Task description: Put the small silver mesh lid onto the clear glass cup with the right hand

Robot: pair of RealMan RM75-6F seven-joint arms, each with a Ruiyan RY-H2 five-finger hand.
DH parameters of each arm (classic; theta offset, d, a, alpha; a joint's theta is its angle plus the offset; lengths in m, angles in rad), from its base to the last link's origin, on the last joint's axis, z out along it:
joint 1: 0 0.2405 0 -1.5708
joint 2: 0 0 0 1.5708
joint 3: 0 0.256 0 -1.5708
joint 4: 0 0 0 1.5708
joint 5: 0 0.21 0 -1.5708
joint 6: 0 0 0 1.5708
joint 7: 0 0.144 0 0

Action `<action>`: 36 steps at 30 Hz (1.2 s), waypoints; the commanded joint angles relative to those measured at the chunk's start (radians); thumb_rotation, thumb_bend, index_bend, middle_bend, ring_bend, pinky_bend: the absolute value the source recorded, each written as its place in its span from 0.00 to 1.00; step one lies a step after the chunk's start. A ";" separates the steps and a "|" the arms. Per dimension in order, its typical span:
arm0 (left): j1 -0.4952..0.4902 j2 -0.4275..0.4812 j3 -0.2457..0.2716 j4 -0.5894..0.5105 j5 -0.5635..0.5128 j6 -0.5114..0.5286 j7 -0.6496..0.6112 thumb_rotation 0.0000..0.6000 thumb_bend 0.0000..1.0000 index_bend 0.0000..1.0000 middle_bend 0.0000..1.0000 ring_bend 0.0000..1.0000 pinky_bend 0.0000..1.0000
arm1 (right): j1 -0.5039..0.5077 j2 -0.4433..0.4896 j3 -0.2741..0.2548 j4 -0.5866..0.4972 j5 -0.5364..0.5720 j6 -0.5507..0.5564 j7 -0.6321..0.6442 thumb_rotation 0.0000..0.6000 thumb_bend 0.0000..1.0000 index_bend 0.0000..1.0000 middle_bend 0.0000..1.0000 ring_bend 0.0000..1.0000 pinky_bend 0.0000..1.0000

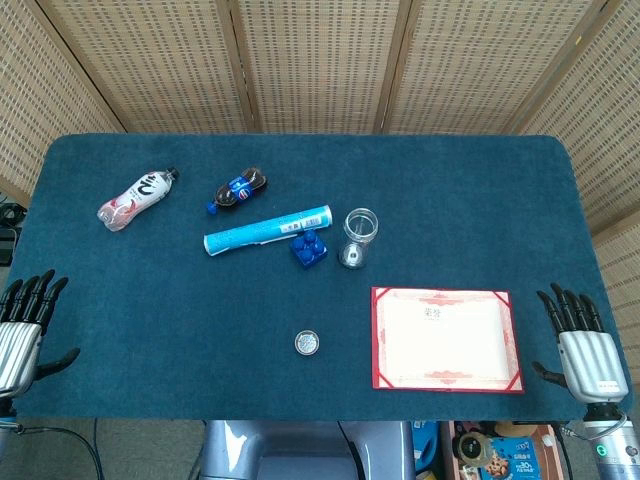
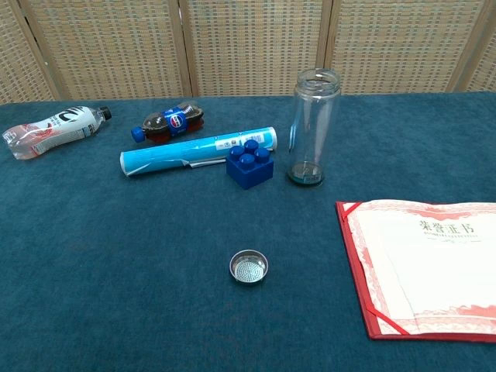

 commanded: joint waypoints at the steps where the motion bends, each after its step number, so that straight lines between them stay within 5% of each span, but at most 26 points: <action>1: 0.001 0.000 0.000 0.000 0.003 0.003 -0.003 1.00 0.18 0.00 0.00 0.00 0.00 | 0.000 0.000 0.000 -0.003 -0.003 0.002 -0.003 1.00 0.06 0.00 0.00 0.00 0.00; 20: -0.007 0.009 -0.008 0.016 -0.004 -0.008 -0.044 1.00 0.18 0.00 0.00 0.00 0.00 | 0.003 -0.031 -0.010 0.011 -0.067 0.038 -0.016 1.00 0.06 0.02 0.00 0.00 0.00; 33: -0.005 0.010 -0.004 0.004 0.005 -0.003 -0.029 1.00 0.18 0.00 0.00 0.00 0.00 | 0.000 -0.037 -0.011 0.028 -0.083 0.054 -0.006 1.00 0.06 0.16 0.00 0.00 0.10; 36: -0.005 0.010 -0.004 0.005 0.003 -0.004 -0.032 1.00 0.18 0.00 0.00 0.00 0.00 | 0.000 -0.038 -0.012 0.031 -0.088 0.057 -0.002 1.00 0.14 0.25 0.00 0.00 0.14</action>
